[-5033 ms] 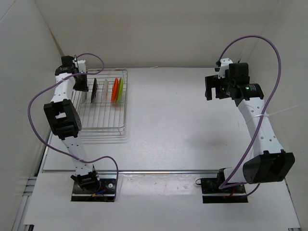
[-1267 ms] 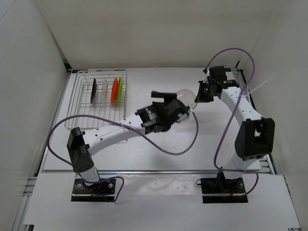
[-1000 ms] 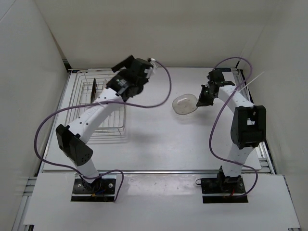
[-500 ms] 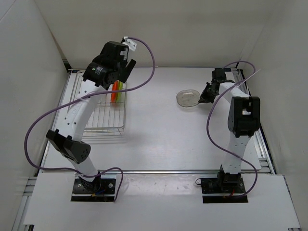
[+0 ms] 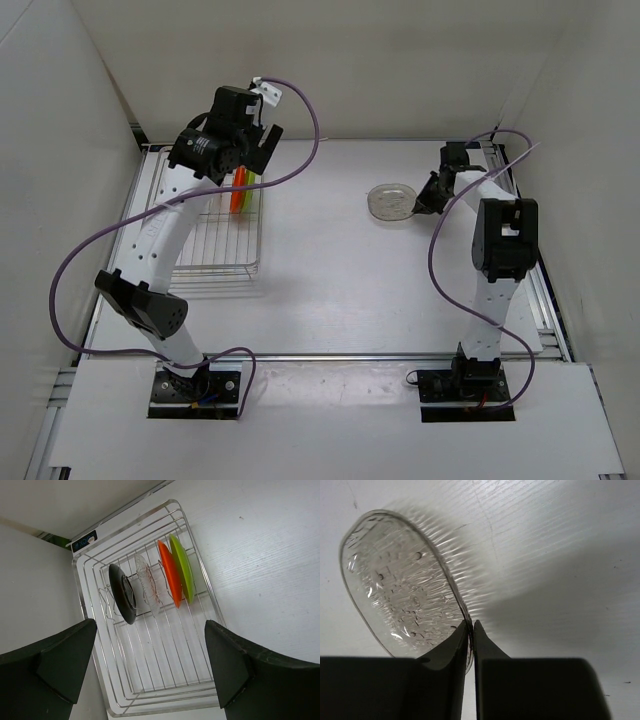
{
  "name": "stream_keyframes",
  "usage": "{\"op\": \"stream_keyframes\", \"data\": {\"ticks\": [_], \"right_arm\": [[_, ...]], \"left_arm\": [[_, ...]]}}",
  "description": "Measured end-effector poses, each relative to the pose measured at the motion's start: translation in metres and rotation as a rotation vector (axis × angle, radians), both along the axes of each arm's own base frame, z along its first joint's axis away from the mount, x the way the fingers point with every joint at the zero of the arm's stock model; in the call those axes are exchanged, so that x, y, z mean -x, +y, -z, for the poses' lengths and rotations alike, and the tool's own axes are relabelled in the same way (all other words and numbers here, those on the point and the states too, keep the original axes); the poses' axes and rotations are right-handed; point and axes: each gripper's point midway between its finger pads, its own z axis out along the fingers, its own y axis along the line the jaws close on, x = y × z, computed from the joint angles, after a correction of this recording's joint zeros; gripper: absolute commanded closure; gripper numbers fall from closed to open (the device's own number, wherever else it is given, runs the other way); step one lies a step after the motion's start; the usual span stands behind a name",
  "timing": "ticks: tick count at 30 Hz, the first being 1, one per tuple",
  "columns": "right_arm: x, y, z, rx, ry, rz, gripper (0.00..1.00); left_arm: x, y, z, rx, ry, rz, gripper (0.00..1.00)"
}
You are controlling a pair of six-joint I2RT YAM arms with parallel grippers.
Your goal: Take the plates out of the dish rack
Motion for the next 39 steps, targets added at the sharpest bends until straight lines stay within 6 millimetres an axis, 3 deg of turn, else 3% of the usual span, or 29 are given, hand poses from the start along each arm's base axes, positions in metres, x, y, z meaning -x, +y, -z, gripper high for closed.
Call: {"op": "stream_keyframes", "data": {"ticks": [5, 6, 9, 12, 14, 15, 17, 22, 27, 28, 32, 35, 39], "right_arm": [[0.002, 0.000, 0.014, -0.001, 0.034, 0.006, 0.87], [0.003, 0.000, 0.016, -0.001, 0.043, 0.006, 0.81], [0.002, -0.001, 0.018, -0.003, 0.053, 0.008, 0.80], [0.002, -0.001, 0.016, -0.013, 0.055, 0.012, 0.61], [0.001, 0.000, 0.015, -0.020, 0.053, 0.006, 0.60], [0.002, 0.000, 0.015, -0.022, 0.056, 0.006, 0.51], [0.003, 0.001, 0.011, -0.027, 0.054, 0.006, 0.44], [0.008, -0.007, -0.001, -0.020, 0.056, 0.019, 0.40], [0.007, -0.030, -0.034, -0.020, 0.006, 0.051, 0.36], [0.007, -0.036, -0.043, -0.015, -0.006, 0.052, 0.25], [-0.003, -0.058, -0.084, 0.053, -0.088, 0.037, 0.09], [-0.002, -0.066, -0.127, 0.122, -0.184, -0.017, 0.08], [0.011, -0.065, -0.162, 0.178, -0.249, -0.124, 0.13]], "left_arm": [[0.000, 0.000, 0.001, 0.002, 0.003, 0.001, 0.00], [0.000, -0.001, 0.002, 0.003, 0.004, 0.001, 0.00], [0.002, 0.000, 0.006, 0.000, 0.016, 0.003, 0.00], [0.002, 0.000, 0.009, -0.004, 0.025, 0.002, 0.00], [0.003, 0.001, 0.012, -0.008, 0.033, 0.002, 0.00], [0.003, 0.001, 0.013, -0.009, 0.035, 0.002, 0.00], [0.003, 0.003, 0.016, -0.012, 0.041, -0.003, 0.00], [0.002, 0.008, 0.021, -0.018, 0.054, -0.016, 0.00], [-0.001, 0.022, 0.022, 0.014, 0.058, -0.055, 0.00], [-0.002, 0.026, 0.022, 0.029, 0.058, -0.063, 0.00], [-0.001, 0.040, 0.013, 0.109, 0.064, -0.094, 0.00], [-0.003, 0.049, 0.003, 0.185, 0.047, -0.099, 0.00], [-0.006, 0.062, 0.022, 0.254, 0.096, -0.101, 0.00]]}}
